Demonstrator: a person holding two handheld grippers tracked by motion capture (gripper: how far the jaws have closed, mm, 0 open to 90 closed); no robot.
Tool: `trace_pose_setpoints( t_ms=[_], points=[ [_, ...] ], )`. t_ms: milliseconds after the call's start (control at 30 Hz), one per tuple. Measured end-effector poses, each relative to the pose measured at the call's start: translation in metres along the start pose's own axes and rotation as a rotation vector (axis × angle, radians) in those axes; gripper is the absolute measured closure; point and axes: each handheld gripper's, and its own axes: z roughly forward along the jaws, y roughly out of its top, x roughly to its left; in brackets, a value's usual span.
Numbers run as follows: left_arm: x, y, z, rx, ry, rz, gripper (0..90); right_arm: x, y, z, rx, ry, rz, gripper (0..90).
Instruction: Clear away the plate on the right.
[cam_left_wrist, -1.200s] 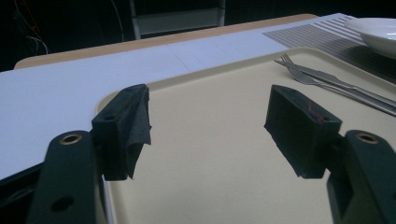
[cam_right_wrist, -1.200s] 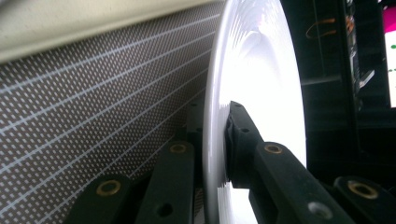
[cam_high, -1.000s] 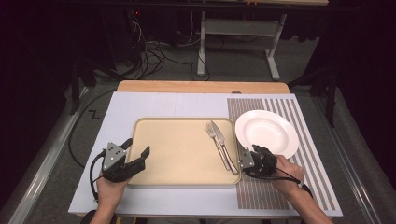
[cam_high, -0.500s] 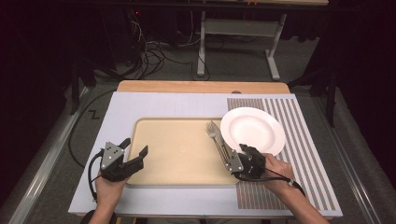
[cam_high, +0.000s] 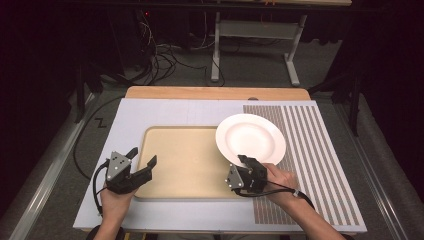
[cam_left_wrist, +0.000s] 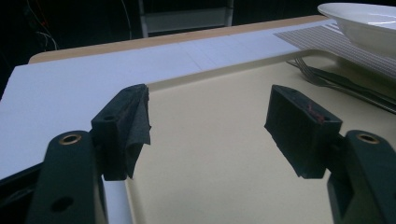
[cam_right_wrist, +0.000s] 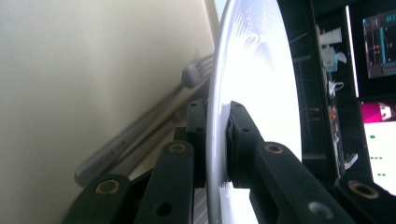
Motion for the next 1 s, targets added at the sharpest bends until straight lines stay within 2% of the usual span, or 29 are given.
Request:
trace_pose_setpoints(
  t_ms=[367, 1000],
  points=[
    [0.003, 0.000, -0.001, 0.000, 0.009, 0.002, 31.3, 0.009, 0.023, 0.004, -0.052, 0.025, -0.027, 82.7],
    [0.007, 0.000, -0.003, -0.010, 0.022, -0.004, 31.3, 0.032, 0.063, 0.008, -0.133, 0.078, -0.109, 82.5]
  ],
)
